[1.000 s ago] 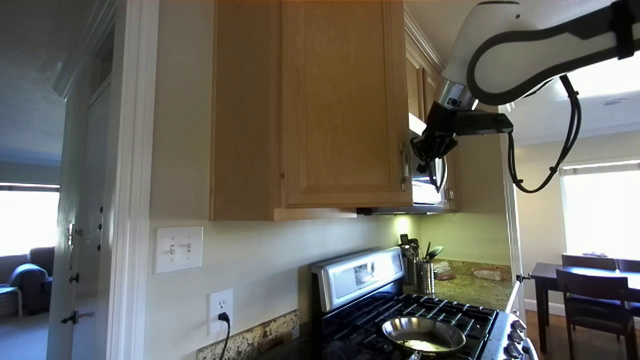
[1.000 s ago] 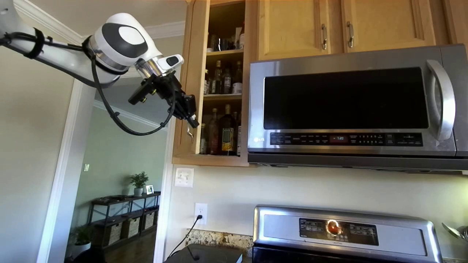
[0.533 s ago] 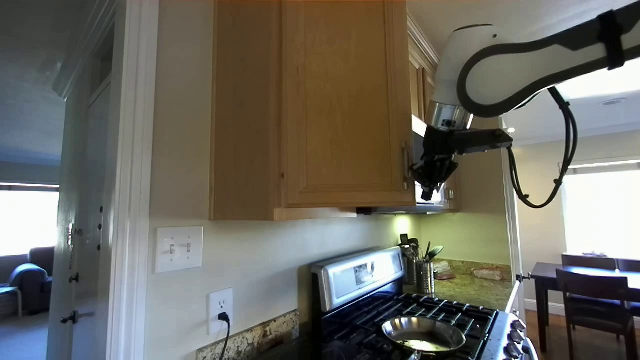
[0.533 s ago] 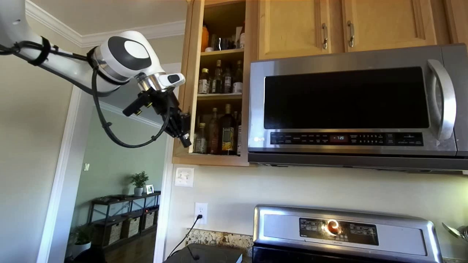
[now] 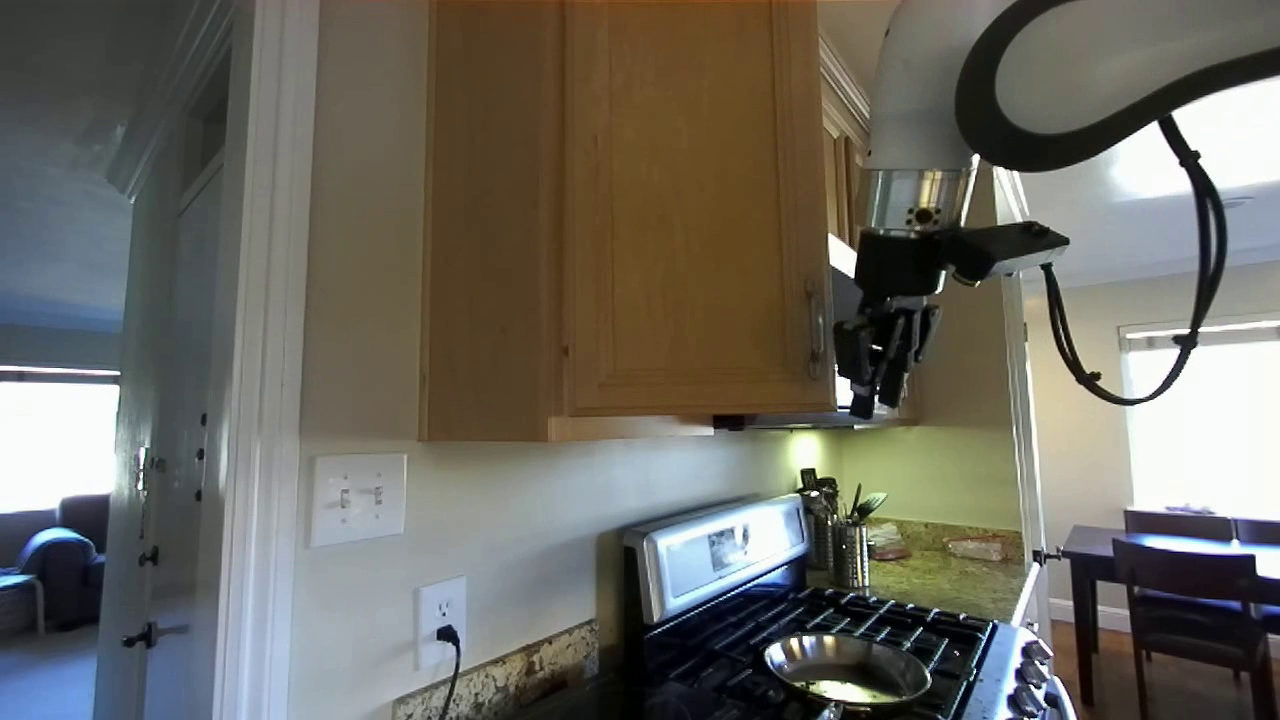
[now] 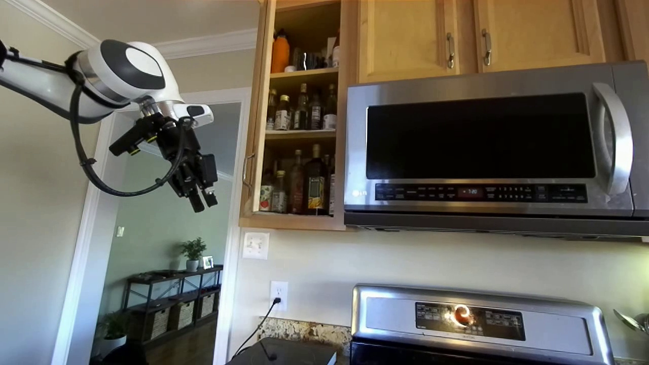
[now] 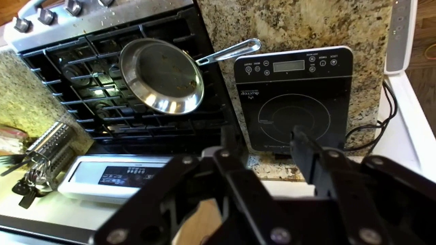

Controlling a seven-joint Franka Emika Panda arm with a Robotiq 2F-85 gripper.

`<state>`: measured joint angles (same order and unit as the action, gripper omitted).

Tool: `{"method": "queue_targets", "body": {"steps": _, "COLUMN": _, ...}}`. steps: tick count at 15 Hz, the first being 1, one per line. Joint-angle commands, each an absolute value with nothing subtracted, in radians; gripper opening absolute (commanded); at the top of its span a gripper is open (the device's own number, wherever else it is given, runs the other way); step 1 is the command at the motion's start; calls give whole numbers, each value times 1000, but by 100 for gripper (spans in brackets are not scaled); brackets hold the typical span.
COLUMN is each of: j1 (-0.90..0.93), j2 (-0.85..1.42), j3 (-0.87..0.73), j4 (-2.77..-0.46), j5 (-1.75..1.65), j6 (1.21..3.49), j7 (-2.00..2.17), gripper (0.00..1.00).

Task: Close the open upper cabinet door

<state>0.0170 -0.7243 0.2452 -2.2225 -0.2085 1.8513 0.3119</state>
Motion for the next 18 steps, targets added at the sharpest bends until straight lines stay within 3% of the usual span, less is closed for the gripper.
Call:
{"method": "queue_targets", "body": {"steps": 1, "j1": 14, "j2": -716, "j3": 257, "j4": -2187, "j5": -221, "j6": 1880, "j7": 329, "gripper": 77}}
{"method": "queue_targets", "body": {"steps": 4, "j1": 6, "j2": -691, "j3": 246, "j4": -2143, "j5": -218, "j6": 1956, "j7": 328, "gripper": 97}}
{"method": "queue_targets", "body": {"steps": 5, "j1": -5, "j2": -676, "j3": 247, "j4": -2123, "j5": -225, "j6": 1997, "j7": 336, "gripper": 99}}
{"method": "queue_targets", "body": {"steps": 18, "j1": -91, "j2": -389, "j3": 227, "j4": -1905, "j5": -292, "j6": 2222, "j7": 363, "gripper": 100}}
